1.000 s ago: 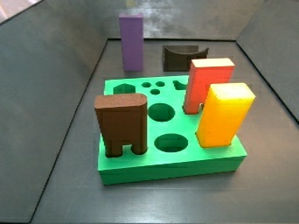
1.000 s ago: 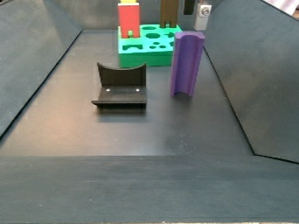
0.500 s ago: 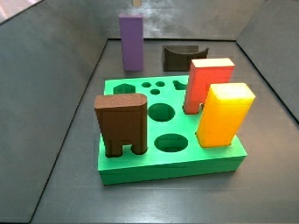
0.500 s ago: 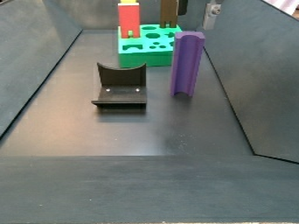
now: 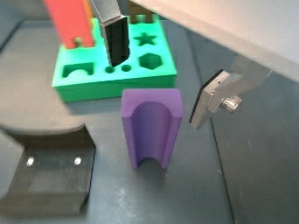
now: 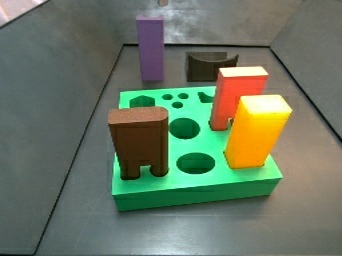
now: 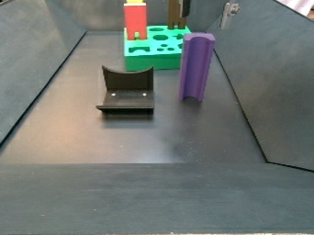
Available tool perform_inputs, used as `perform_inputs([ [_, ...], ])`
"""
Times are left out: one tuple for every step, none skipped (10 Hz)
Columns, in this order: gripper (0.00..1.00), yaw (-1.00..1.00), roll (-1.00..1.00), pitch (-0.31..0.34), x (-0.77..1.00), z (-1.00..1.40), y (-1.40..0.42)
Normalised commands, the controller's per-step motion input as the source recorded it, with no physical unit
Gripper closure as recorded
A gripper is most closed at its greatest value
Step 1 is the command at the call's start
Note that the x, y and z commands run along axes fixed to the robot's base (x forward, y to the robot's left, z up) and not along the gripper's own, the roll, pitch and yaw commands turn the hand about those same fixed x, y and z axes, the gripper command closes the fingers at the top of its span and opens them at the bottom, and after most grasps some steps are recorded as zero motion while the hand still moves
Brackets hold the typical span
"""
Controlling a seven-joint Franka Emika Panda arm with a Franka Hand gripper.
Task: Pick up the arch object. Move up. Place the arch object on the fixture. Regrasp the arch object. Rotate the arch object. Move to above the board. Insert the arch object.
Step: Rotate the arch object.
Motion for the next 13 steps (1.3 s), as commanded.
perform_inputs([
  [0.0, 1.0, -0.02, 0.025, 0.02, 0.0, 0.0],
  [0.0, 1.0, -0.02, 0.028, 0.02, 0.0, 0.0],
  [0.0, 1.0, -0.03, 0.03, 0.02, 0.0, 0.0],
  [0.0, 1.0, -0.03, 0.033, 0.02, 0.0, 0.0],
  [0.0, 1.0, -0.03, 0.037, 0.02, 0.0, 0.0],
  [0.0, 1.0, -0.04, 0.044, 0.02, 0.0, 0.0],
  [0.0, 1.0, -0.04, 0.05, 0.02, 0.0, 0.0],
  [0.0, 1.0, -0.05, 0.06, 0.02, 0.0, 0.0],
  [0.0, 0.96, -0.07, 0.076, 0.02, 0.0, 0.0],
  [0.0, 0.71, -0.07, 0.075, 0.02, 0.0, 0.0],
  [0.0, 0.48, -0.07, 0.073, 0.02, 0.0, 0.0],
  [0.0, 0.32, -0.06, 0.072, 0.02, 0.0, 0.0],
  [0.0, 0.2, -0.06, 0.071, 0.02, 0.0, 0.0],
])
